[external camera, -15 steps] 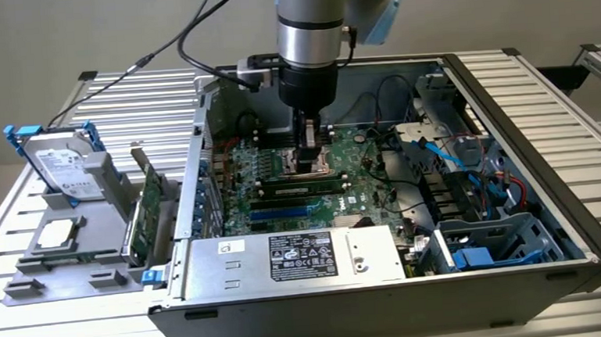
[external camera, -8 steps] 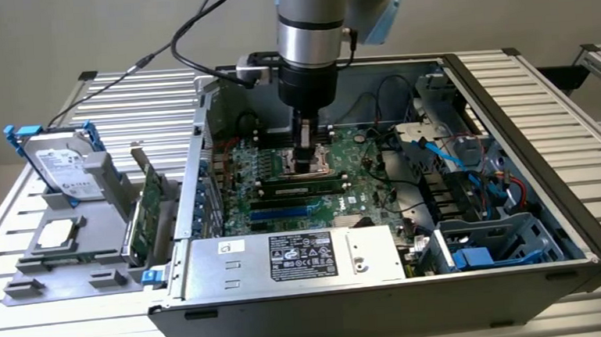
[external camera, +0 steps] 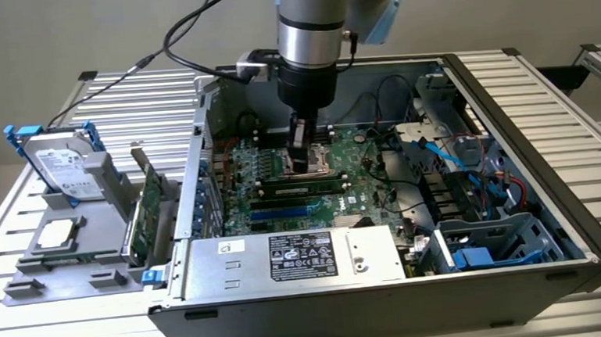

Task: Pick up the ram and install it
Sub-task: 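Press down the ram until it locks into place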

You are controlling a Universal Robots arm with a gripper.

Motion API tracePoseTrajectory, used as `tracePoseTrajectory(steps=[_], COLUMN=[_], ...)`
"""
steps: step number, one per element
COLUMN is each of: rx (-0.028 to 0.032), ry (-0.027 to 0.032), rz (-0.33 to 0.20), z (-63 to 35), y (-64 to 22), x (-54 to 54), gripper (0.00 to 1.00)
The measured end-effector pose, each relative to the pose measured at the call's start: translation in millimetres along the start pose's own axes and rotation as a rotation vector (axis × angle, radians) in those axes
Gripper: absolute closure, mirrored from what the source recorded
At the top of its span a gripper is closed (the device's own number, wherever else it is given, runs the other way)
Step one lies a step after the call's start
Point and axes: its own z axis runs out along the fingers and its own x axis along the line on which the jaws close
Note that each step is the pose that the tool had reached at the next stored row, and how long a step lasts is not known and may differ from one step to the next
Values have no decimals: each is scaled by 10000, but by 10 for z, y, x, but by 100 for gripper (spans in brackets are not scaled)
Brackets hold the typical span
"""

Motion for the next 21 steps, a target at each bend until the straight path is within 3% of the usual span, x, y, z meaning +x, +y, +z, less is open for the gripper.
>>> tracePoseTrajectory(steps=[21], rx=[-448], ry=[-145], rz=[3423], z=[43], y=[-2], x=[-6], gripper=[89])
